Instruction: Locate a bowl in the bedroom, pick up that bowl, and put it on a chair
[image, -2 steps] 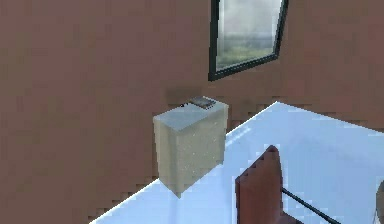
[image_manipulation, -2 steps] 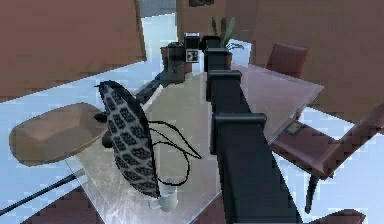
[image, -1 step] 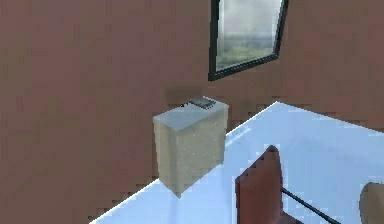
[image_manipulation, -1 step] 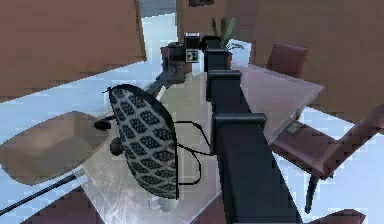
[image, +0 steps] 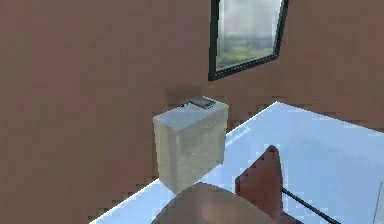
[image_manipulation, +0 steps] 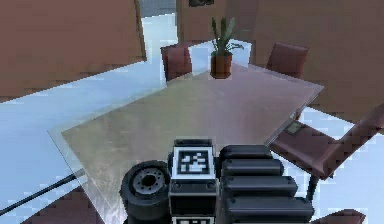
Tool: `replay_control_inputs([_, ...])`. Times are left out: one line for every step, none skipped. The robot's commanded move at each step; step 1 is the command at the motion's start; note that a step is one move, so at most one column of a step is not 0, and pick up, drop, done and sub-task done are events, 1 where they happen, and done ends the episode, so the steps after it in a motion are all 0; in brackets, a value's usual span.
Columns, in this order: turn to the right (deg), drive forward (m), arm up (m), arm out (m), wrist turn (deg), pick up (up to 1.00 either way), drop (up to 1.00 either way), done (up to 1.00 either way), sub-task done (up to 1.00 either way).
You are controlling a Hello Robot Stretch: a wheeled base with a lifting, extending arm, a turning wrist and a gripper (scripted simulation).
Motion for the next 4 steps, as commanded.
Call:
replay_control_inputs([-45.0, 0.00, 0.00, 0.00, 0.0, 0.00, 0.00, 0.00, 0.00])
replay_control_inputs([-12.0, 0.00, 0.00, 0.00, 0.0, 0.00, 0.00, 0.00, 0.00])
replay_control_inputs([0.0, 0.15, 0.00, 0.00, 0.0, 0.00, 0.00, 0.00, 0.00])
replay_control_inputs([45.0, 0.00, 0.00, 0.00, 0.0, 0.00, 0.00, 0.00, 0.00])
